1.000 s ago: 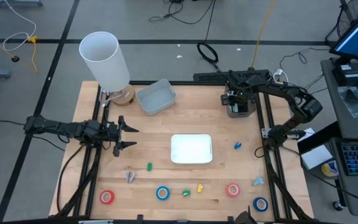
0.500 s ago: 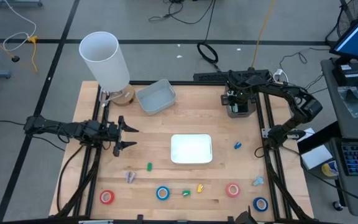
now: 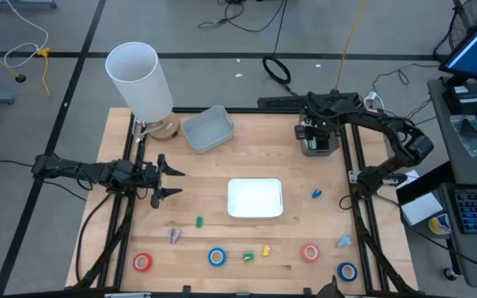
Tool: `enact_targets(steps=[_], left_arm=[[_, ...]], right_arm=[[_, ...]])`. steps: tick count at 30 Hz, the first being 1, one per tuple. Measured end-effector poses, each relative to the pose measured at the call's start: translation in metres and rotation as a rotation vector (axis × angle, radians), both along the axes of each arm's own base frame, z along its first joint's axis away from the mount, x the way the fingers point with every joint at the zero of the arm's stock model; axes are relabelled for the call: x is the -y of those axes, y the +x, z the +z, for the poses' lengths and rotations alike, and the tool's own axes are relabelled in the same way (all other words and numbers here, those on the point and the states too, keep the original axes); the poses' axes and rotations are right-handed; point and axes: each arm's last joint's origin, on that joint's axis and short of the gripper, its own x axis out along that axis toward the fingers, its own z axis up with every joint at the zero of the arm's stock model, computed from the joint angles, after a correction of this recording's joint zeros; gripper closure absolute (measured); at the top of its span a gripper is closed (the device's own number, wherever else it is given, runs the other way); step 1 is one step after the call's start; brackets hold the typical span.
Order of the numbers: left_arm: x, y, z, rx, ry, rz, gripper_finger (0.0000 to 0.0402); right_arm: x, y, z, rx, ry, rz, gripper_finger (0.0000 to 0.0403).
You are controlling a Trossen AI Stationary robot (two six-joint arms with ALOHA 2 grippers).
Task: Pick and place Stapler, Stapler remover, tape
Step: Put the light green stapler into the black bin, then put the blue stapler into the black bin
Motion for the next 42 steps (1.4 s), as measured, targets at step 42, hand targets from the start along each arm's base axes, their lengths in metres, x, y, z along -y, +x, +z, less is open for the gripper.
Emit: enact_targets(steps=[42], left_arm=[[0.000,0.000,0.000,0.000,0.001,0.000,0.0133]], right_arm=[[-0.010,-0.010,0.034,0.254,0.020,0.028,0.0263]])
